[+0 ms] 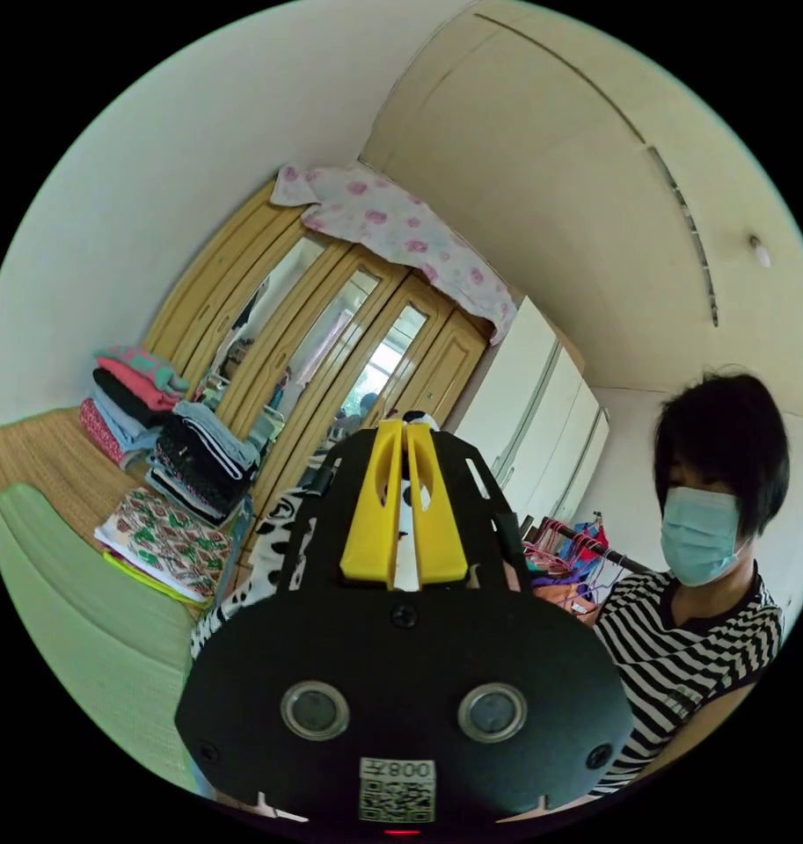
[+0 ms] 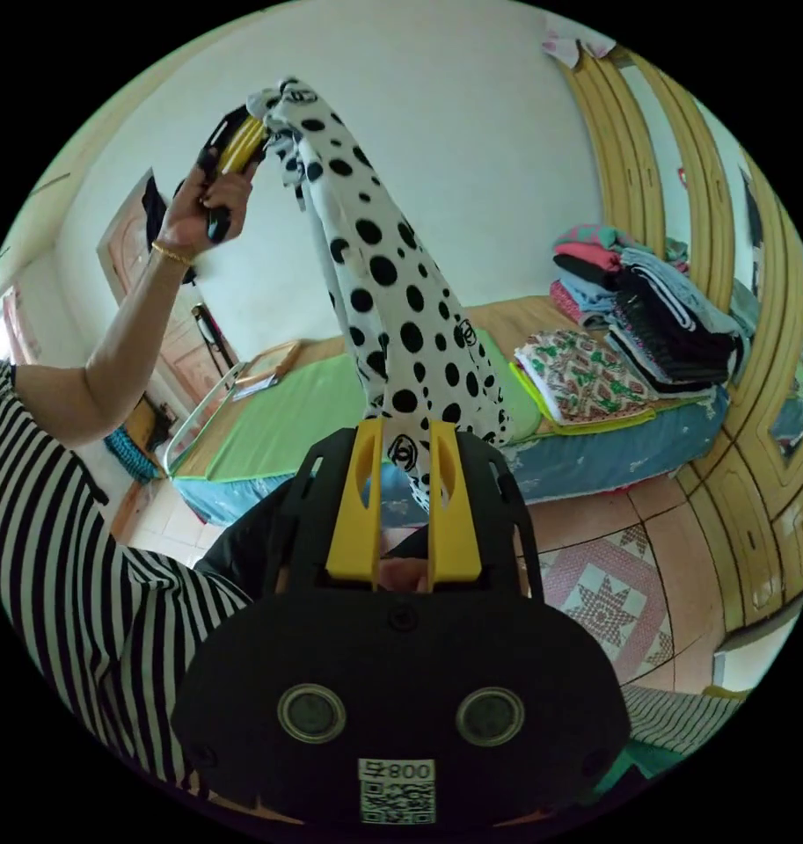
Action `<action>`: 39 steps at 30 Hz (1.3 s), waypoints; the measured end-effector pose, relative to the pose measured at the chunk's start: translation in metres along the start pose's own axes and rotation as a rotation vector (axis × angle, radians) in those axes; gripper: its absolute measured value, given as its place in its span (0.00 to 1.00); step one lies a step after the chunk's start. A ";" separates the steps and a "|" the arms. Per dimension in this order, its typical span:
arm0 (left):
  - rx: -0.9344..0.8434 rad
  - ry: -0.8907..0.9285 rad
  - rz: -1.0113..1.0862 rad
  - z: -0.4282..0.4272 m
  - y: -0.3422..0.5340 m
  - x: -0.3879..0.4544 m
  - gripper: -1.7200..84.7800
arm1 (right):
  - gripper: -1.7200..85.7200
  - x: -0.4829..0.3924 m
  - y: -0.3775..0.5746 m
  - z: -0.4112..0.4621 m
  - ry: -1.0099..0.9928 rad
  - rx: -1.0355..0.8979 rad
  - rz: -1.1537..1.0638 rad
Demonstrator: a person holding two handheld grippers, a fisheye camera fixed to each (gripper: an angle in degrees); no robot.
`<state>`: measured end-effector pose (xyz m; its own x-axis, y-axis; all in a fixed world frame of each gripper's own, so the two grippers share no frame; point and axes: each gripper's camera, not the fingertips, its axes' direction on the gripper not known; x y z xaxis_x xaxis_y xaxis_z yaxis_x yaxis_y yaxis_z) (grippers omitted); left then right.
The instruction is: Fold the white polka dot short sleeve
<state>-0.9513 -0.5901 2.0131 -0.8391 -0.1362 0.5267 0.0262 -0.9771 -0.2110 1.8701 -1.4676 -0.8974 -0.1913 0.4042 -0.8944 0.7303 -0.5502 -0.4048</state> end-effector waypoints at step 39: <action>0.451 -0.514 0.030 -0.592 -0.085 0.338 0.02 | 0.03 -0.165 -0.373 -0.127 0.000 0.367 -0.429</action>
<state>-1.5588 -0.4569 1.7217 -0.4724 -0.1157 0.8738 0.3626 -0.9291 0.0730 1.7121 -1.2360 -0.5748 -0.4203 0.6479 -0.6353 0.3112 -0.5547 -0.7716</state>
